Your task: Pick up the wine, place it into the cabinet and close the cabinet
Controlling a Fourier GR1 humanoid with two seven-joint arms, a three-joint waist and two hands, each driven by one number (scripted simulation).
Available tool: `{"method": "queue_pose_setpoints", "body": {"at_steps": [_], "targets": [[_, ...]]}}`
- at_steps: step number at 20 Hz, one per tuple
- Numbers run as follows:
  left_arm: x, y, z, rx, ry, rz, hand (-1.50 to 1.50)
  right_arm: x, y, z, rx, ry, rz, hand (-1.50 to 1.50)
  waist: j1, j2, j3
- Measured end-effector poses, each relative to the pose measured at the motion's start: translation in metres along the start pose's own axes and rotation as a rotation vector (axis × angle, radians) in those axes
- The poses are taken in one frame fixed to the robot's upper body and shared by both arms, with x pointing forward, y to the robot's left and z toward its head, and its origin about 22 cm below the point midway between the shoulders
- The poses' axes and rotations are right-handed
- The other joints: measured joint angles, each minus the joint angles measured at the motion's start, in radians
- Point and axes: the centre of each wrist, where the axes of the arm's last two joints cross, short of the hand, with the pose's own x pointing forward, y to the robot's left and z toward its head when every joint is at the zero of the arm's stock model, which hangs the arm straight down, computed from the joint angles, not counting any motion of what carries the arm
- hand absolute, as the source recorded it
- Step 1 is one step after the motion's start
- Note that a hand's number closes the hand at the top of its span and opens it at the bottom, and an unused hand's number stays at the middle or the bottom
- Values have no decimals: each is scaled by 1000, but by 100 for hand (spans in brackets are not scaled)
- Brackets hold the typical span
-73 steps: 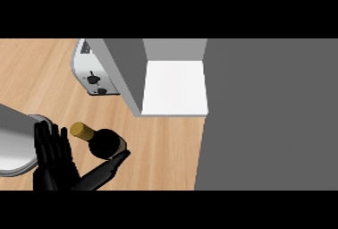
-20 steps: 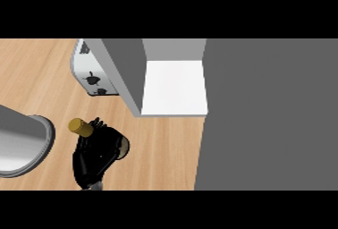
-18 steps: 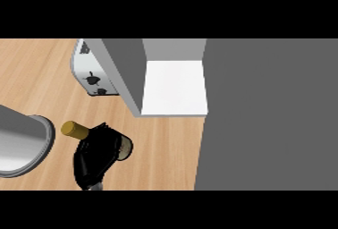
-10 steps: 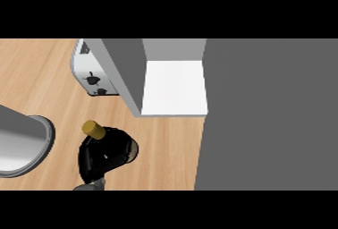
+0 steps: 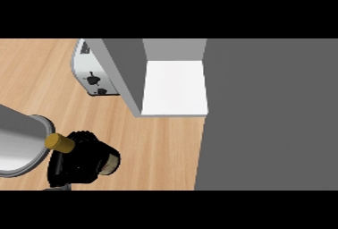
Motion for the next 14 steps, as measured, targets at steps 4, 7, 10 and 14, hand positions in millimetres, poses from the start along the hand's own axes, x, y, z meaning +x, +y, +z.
{"method": "queue_pose_setpoints", "body": {"at_steps": [4, 7, 10, 14], "targets": [[10, 7, -5, -34, -69, -28, 150, 0, -2, 0, -2, -5, 13, -150, 3, 1, 0], [22, 4, -15, -51, -119, -13, 150, 0, -4, 1, -5, -1, 19, -150, 3, 0, 0], [40, -6, -19, -84, -130, 38, 150, -1, -4, 1, -5, 1, 14, -150, 5, 0, 0], [68, -20, -28, -129, -126, 82, 150, 2, -2, -1, -5, 5, 4, -150, 6, -1, 0]]}}
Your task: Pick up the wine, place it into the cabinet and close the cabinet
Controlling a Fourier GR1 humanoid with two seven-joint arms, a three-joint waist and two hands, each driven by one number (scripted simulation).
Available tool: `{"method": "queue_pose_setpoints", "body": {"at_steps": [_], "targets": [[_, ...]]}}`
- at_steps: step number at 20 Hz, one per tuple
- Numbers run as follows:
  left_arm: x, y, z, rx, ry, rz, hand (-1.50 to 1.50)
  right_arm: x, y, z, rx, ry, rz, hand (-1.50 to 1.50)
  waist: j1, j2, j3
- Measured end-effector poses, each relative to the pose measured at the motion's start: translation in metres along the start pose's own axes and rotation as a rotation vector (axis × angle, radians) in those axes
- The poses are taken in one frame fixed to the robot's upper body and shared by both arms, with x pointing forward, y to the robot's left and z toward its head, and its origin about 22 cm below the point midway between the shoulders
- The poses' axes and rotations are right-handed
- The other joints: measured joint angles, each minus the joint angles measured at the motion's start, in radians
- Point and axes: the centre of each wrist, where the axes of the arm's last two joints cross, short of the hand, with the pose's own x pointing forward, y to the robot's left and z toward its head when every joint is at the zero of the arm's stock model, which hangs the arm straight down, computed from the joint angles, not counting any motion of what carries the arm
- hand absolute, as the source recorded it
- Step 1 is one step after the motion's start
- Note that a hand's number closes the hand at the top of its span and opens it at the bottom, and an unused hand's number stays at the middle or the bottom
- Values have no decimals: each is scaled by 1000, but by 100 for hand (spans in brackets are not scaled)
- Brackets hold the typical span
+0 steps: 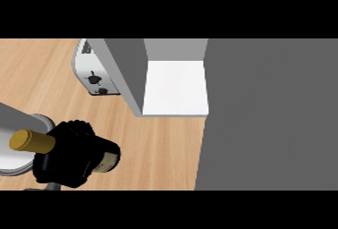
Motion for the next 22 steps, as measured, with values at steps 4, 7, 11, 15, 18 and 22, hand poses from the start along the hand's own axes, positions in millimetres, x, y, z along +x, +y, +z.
{"method": "queue_pose_setpoints", "body": {"at_steps": [4, 7, 11, 15, 18, 22], "targets": [[21, -24, -14, -27, 2, 15, 150, -1, 0, 1, 4, 0, -1, -150, -2, 0, 0], [40, -44, -23, -48, 10, 10, 150, 1, -3, -1, -13, -2, 5, -150, -2, 0, 0], [56, -73, -32, -80, 25, 21, 150, 0, -2, -1, -12, -3, -9, -150, -4, 1, 0], [66, -104, -37, -117, 27, 51, 150, -3, 1, 1, -5, 1, -19, -150, -6, 1, 0], [75, -127, -47, -133, 25, 80, 150, -1, 1, -1, 0, -3, -16, -150, -6, 1, 0], [86, -151, -61, -136, 27, 92, 150, -7, -5, 2, -13, 0, 0, -150, -8, 2, 0]]}}
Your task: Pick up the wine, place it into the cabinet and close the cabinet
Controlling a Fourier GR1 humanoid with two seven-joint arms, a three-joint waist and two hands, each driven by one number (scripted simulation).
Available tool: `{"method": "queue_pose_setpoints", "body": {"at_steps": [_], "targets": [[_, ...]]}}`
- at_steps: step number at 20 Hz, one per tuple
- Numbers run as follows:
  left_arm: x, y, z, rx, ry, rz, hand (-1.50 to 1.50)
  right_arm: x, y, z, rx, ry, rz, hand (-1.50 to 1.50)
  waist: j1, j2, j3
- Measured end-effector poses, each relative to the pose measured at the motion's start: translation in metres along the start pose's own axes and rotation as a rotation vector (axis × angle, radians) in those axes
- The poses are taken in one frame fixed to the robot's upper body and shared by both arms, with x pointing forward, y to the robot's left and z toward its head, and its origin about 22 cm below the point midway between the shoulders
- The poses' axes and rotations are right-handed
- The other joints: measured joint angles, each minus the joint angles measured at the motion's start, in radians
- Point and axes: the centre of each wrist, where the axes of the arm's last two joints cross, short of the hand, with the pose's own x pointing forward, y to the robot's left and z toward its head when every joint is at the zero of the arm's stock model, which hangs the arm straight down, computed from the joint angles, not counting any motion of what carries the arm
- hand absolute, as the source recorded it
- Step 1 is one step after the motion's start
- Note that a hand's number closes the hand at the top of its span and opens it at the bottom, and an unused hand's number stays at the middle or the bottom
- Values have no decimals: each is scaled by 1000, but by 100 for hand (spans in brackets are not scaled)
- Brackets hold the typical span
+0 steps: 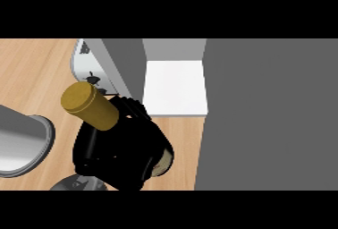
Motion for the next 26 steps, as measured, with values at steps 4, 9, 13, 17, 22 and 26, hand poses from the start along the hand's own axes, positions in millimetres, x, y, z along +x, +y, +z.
{"method": "queue_pose_setpoints", "body": {"at_steps": [4, 9, 13, 17, 22, 26], "targets": [[3, -26, -10, 0, 6, 14, 150, 2, 3, -1, 13, -1, -11, -150, 0, 0, 0], [5, -53, -35, 23, -1, -9, 150, 1, 6, 1, 28, 0, -17, -150, -5, 0, 0], [3, -63, -47, 51, -5, -29, 150, 0, 0, 2, 10, -4, 1, -150, -5, 1, 0], [2, -70, -61, 70, -9, -55, 150, -1, 2, 3, 14, -3, -6, -150, -5, 1, 0], [-11, -71, -70, 88, -20, -96, 150, -2, -5, 6, 8, -1, 22, -150, -7, 1, 0], [-23, -72, -70, 102, -12, -87, 150, -1, -3, 5, 14, -4, 14, -150, -6, 1, 0]]}}
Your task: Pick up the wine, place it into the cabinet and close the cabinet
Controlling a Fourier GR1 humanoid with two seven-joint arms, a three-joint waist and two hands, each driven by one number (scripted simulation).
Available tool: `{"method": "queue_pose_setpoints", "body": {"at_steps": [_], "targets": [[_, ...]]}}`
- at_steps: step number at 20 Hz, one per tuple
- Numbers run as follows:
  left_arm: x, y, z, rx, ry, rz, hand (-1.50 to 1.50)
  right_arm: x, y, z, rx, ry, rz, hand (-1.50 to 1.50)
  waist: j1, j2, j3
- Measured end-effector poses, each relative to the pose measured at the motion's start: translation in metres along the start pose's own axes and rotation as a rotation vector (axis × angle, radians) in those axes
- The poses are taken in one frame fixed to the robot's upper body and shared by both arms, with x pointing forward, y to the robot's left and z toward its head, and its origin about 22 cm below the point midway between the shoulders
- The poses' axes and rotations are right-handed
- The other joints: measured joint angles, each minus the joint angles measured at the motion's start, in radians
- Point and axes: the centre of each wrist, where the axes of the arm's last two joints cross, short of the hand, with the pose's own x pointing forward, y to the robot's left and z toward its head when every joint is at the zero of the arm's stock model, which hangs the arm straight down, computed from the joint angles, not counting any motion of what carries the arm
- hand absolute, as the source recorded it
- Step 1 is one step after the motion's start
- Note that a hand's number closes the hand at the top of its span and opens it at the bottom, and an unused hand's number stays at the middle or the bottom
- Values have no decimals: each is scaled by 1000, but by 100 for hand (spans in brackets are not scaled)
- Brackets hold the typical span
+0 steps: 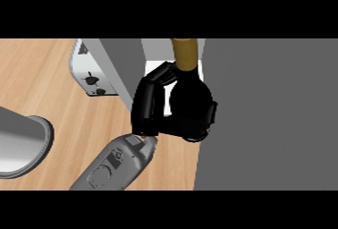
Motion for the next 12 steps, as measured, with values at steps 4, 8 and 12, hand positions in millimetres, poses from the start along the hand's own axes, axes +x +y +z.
{"method": "queue_pose_setpoints", "body": {"at_steps": [4, 8, 12], "targets": [[-6, -1, -3, 22, 9, 23, 150, 2, 0, -1, 2, 2, 4, -150, -1, 0, 0], [-20, 4, -3, 48, 12, 47, 150, 2, -1, -2, 3, 3, 7, -150, -2, 1, 0], [-34, 7, 4, 53, 23, 21, 150, 3, -3, -1, -2, 9, 15, -150, 0, 0, 0]]}}
